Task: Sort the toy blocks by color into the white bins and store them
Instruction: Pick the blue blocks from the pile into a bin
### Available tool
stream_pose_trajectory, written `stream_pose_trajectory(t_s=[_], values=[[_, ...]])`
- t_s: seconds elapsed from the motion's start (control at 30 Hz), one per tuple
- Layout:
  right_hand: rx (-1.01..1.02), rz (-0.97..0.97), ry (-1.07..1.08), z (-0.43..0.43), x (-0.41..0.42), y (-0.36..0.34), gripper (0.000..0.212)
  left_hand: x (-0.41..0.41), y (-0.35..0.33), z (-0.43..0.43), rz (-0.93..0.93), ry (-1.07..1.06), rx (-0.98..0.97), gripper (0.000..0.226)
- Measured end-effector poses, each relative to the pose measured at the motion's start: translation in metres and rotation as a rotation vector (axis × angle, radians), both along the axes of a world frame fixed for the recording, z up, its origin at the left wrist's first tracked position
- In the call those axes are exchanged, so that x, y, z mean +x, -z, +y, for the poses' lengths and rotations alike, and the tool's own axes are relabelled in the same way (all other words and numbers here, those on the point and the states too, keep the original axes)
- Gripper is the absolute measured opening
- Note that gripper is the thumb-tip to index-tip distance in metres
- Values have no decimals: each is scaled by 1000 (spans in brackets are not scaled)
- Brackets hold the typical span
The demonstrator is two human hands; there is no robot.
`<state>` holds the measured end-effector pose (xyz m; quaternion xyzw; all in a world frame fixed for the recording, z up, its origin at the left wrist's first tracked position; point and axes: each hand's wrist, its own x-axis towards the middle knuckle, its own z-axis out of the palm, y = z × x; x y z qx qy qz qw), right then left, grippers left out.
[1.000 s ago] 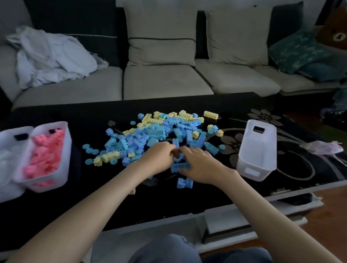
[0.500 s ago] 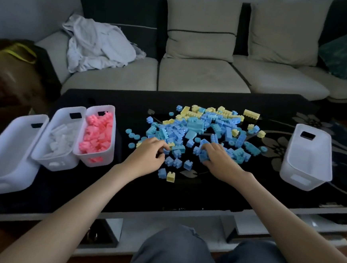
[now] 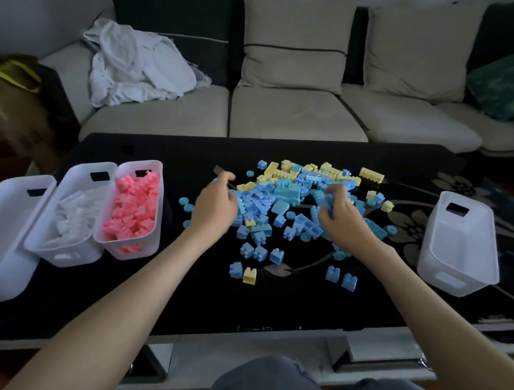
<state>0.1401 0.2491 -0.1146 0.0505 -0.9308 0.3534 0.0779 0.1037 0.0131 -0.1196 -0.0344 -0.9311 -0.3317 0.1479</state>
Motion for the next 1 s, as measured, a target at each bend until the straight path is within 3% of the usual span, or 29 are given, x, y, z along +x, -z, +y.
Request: stream_pose_trajectory(t_s=[0.07,0.27,0.47,0.57,0.73,0.9,1.0], values=[[-21,-33,59,8,-10,-3,32,-13,-2,0,-81,-52,-26,29],[70,-265,135,19,-36,-3,43,-26,8,16,-263,202,-273,22],[266,-361,57,12,-48,11,28,-28,11,43,-168,224,-249,17],[329,-346,33,8,-52,16,16,-27,7,64,-158,281,-219,14],[319,-286,69,9,-50,12,16,-30,3,97,-208,351,-180,17],[218,-203,176,41,-33,-12,29,-32,-5,124,-318,432,-405,27],[141,-142,313,76,-17,-25,32,-27,-10,140,-414,379,-532,16]])
